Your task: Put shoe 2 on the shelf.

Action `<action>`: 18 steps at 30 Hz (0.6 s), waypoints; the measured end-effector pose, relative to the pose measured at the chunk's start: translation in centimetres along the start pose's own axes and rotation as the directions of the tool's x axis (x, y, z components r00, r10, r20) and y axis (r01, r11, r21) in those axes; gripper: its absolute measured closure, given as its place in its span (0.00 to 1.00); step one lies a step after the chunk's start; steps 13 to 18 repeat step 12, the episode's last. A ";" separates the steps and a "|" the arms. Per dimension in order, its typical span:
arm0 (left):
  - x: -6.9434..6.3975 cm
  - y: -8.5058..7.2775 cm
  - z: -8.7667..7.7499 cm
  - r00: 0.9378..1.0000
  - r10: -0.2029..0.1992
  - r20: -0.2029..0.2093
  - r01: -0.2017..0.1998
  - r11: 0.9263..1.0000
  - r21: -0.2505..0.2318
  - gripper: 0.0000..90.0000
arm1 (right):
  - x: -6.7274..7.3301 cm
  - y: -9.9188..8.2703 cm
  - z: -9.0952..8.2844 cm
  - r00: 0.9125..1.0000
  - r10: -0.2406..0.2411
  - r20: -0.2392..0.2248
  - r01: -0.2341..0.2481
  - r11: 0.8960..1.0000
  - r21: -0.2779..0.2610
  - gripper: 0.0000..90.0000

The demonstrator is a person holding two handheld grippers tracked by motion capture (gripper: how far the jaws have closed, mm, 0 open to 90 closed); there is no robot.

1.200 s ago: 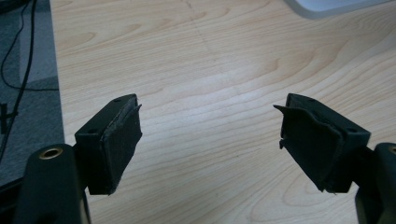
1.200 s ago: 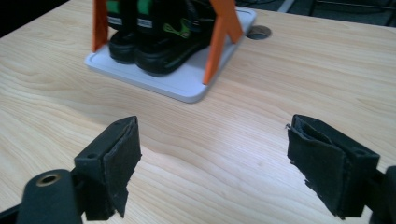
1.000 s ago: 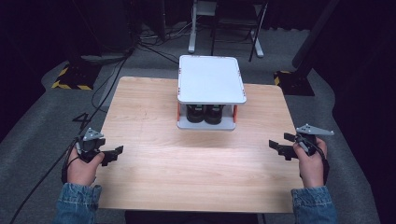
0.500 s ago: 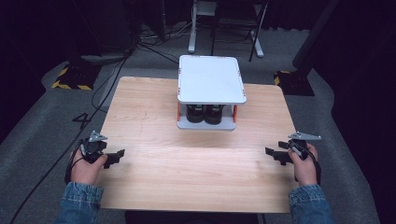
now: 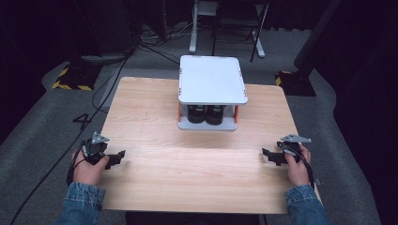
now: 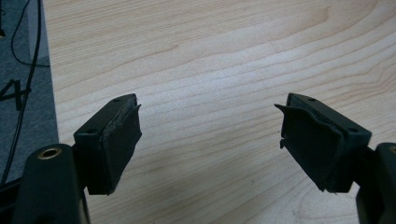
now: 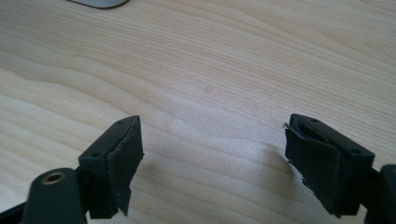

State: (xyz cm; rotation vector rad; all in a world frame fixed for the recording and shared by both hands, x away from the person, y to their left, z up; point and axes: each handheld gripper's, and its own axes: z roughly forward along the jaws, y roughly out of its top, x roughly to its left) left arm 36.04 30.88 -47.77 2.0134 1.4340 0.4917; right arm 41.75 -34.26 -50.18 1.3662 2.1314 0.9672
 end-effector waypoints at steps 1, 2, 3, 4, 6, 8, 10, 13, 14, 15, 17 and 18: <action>0.0 0.0 0.0 1.000 -0.003 -0.004 0.003 1.000 -0.004 0.23 | 0.1 0.0 0.1 1.000 0.006 0.011 -0.006 1.000 0.003 0.20; 0.0 0.0 -0.1 1.000 -0.001 -0.005 0.001 1.000 -0.006 0.23 | 0.1 0.0 0.3 1.000 -0.001 0.020 0.001 1.000 0.008 0.19; 0.0 0.0 -0.1 1.000 -0.003 -0.003 0.003 1.000 -0.007 0.23 | 0.2 0.0 0.4 1.000 -0.011 0.022 0.011 1.000 0.012 0.17; 0.0 0.0 -0.1 1.000 -0.002 -0.001 0.002 1.000 -0.009 0.23 | 0.2 0.0 0.4 1.000 -0.013 0.023 0.013 1.000 0.012 0.17; 0.0 0.0 -0.1 1.000 0.000 -0.002 0.000 1.000 -0.003 0.23 | 0.2 0.0 0.4 1.000 -0.009 0.024 0.009 1.000 0.014 0.16; 0.0 0.0 0.0 1.000 -0.003 0.001 0.003 1.000 -0.002 0.23 | 0.2 0.0 0.4 1.000 -0.008 0.027 0.007 1.000 0.015 0.16; -0.1 0.0 0.2 1.000 -0.004 0.001 0.004 1.000 0.005 0.23 | 0.2 0.0 0.4 1.000 -0.008 0.028 0.007 1.000 0.015 0.15; -0.1 0.0 0.3 1.000 -0.008 0.002 0.008 1.000 0.008 0.23 | 0.2 0.0 0.4 1.000 -0.007 0.030 0.007 1.000 0.016 0.15; -0.1 0.0 0.3 1.000 -0.008 0.002 0.008 1.000 0.008 0.23 | 0.2 0.0 0.4 1.000 -0.007 0.030 0.007 1.000 0.016 0.15; -0.1 0.0 0.3 1.000 -0.008 0.002 0.008 1.000 0.008 0.23 | 0.2 0.0 0.4 1.000 -0.007 0.030 0.007 1.000 0.016 0.15; -0.1 0.0 0.3 1.000 -0.008 0.002 0.008 1.000 0.008 0.23 | 0.2 0.0 0.4 1.000 -0.007 0.030 0.007 1.000 0.016 0.15; -0.1 0.0 0.3 1.000 -0.008 0.002 0.008 1.000 0.008 0.23 | 0.2 0.0 0.4 1.000 -0.007 0.030 0.007 1.000 0.016 0.15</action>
